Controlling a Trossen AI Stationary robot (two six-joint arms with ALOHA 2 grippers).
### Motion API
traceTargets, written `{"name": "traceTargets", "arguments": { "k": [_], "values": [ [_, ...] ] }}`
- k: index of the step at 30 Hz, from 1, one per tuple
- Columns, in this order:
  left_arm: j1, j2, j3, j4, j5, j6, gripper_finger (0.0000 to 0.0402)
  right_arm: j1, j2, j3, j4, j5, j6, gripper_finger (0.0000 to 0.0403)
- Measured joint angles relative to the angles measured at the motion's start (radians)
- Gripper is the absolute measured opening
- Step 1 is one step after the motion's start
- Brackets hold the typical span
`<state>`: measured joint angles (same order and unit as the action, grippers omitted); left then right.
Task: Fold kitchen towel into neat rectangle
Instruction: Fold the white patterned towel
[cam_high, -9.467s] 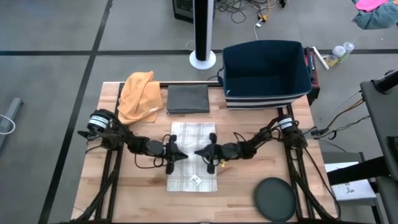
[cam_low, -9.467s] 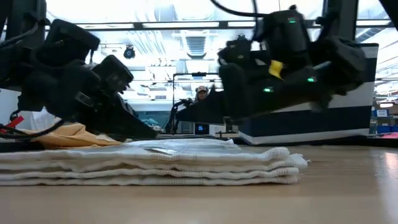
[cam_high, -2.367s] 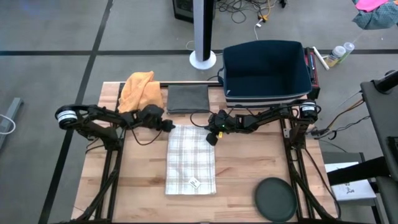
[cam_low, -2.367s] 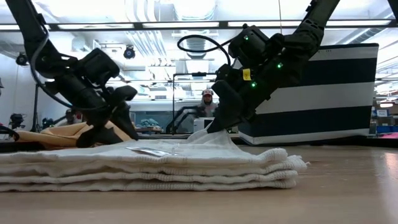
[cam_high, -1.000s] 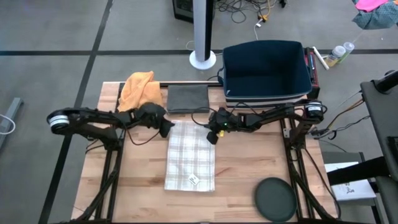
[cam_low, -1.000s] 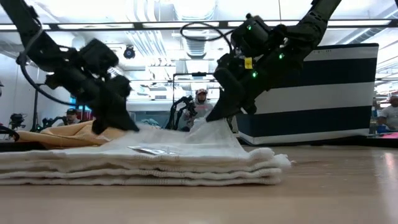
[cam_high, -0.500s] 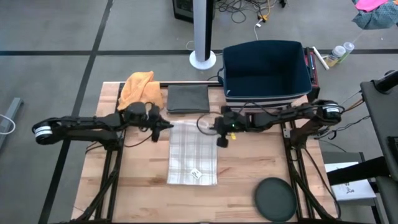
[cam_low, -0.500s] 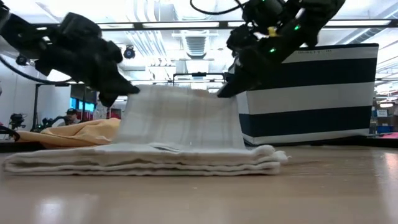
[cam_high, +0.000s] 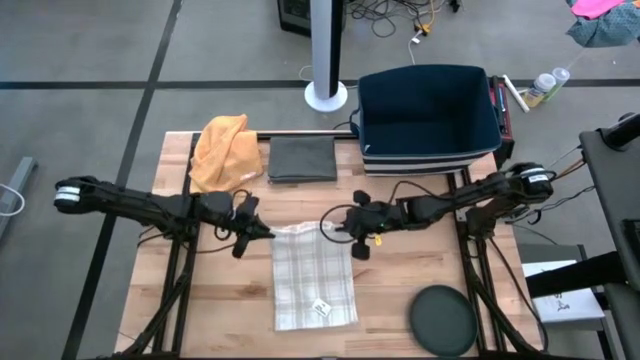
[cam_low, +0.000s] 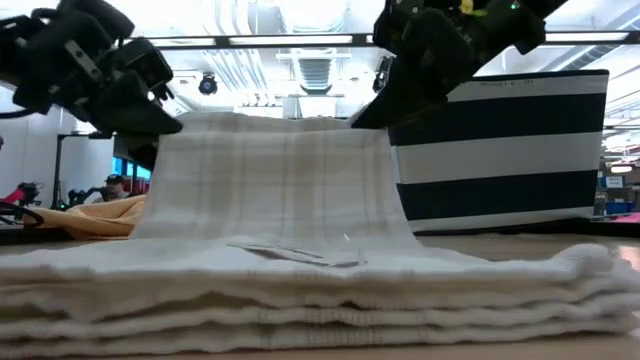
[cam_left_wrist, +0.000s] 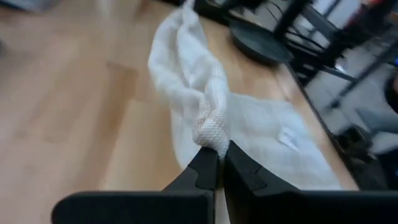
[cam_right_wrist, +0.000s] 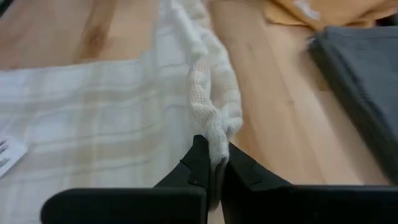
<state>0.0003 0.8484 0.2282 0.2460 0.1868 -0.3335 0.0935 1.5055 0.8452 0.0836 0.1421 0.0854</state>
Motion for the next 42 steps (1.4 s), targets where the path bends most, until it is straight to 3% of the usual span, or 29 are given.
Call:
{"name": "traceTargets", "arguments": {
  "k": [4,7,9,11,16,18,28,37,42],
  "values": [
    [0.037,-0.005,0.024,-0.002,-0.169,0.097,0.0000,-0.068,0.009,0.000,0.026,0.073,-0.080,0.0008],
    [0.124,0.009,0.062,-0.003,-0.276,0.176,0.0000,-0.154,0.016,-0.001,0.086,0.115,-0.166,0.0008],
    [0.182,0.021,0.103,-0.013,-0.256,0.203,0.0000,-0.204,0.016,0.018,0.098,0.125,-0.188,0.0008],
    [0.196,0.017,0.150,-0.080,-0.170,0.212,0.0000,-0.220,0.007,0.044,0.060,0.117,-0.188,0.0008],
    [0.107,-0.004,0.204,-0.325,-0.118,0.228,0.0000,-0.139,-0.017,0.091,-0.122,-0.041,-0.193,0.0008],
    [0.058,0.002,0.168,-0.334,-0.121,0.192,0.0000,-0.099,-0.009,0.077,-0.162,-0.079,-0.160,0.0008],
    [-0.151,0.112,0.024,-0.010,-0.133,-0.064,0.0000,0.029,0.069,0.033,-0.143,-0.097,0.010,0.0008],
    [-0.181,0.327,0.022,0.244,-0.177,-0.063,0.0000,0.026,0.069,0.028,-0.113,-0.055,0.019,0.0008],
    [-0.181,0.414,0.025,0.273,-0.272,0.016,0.0000,0.035,0.087,0.010,-0.087,0.056,-0.053,0.0008]
  ]
}}
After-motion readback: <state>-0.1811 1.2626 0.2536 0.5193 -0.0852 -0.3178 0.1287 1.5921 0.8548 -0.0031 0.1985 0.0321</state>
